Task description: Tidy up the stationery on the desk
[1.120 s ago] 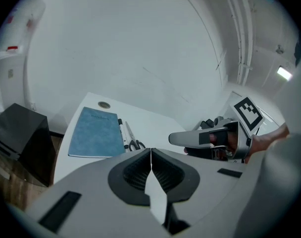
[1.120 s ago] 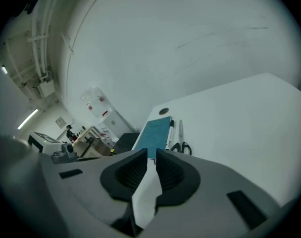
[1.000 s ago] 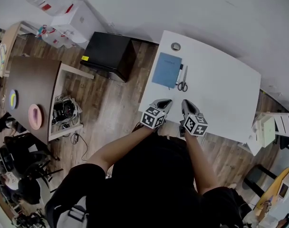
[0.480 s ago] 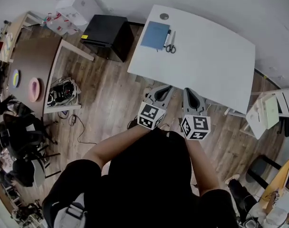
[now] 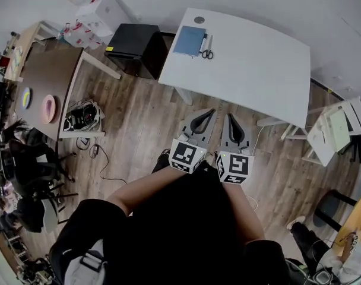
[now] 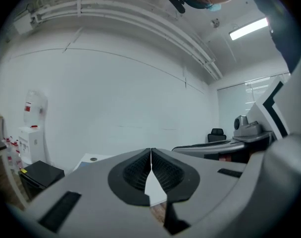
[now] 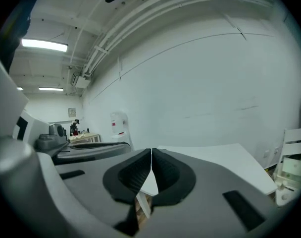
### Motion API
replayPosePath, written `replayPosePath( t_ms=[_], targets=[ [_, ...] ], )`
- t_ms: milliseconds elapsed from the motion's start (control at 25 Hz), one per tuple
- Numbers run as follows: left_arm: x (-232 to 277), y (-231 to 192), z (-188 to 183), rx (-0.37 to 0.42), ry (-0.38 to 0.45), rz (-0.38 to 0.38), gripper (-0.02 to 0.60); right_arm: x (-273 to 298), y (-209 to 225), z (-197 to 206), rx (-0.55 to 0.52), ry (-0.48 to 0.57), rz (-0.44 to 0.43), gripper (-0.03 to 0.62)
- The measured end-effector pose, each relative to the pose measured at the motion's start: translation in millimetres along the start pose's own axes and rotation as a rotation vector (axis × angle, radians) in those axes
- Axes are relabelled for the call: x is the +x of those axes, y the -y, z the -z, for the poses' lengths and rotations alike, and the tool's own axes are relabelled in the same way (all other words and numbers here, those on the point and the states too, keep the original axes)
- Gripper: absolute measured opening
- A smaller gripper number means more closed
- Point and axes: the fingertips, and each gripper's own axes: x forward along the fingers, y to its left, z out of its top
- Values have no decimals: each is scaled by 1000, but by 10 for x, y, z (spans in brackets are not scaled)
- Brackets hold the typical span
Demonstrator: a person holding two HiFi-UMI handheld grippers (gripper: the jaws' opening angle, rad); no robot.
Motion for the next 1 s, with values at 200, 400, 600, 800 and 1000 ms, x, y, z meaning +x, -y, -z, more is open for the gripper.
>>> replayPosePath(
  t_ms=[200, 400, 600, 800, 1000],
  targets=[
    [-86, 123, 39, 18, -3, 21, 17, -120, -61, 48, -38, 3, 7, 35],
    [-193, 172, -8, 36, 9, 12, 17, -208, -151, 33, -62, 17, 7, 35],
    [-294, 127, 24, 25, 3, 0, 17, -205, -314, 32, -91, 15, -20, 34],
    [-363, 56, 36, 35, 1, -13, 17, -183, -417, 65, -110, 7, -26, 34],
    [-407, -21, 18, 41, 4, -20, 17, -132, -518, 84, -116, -1, -33, 34]
  ],
)
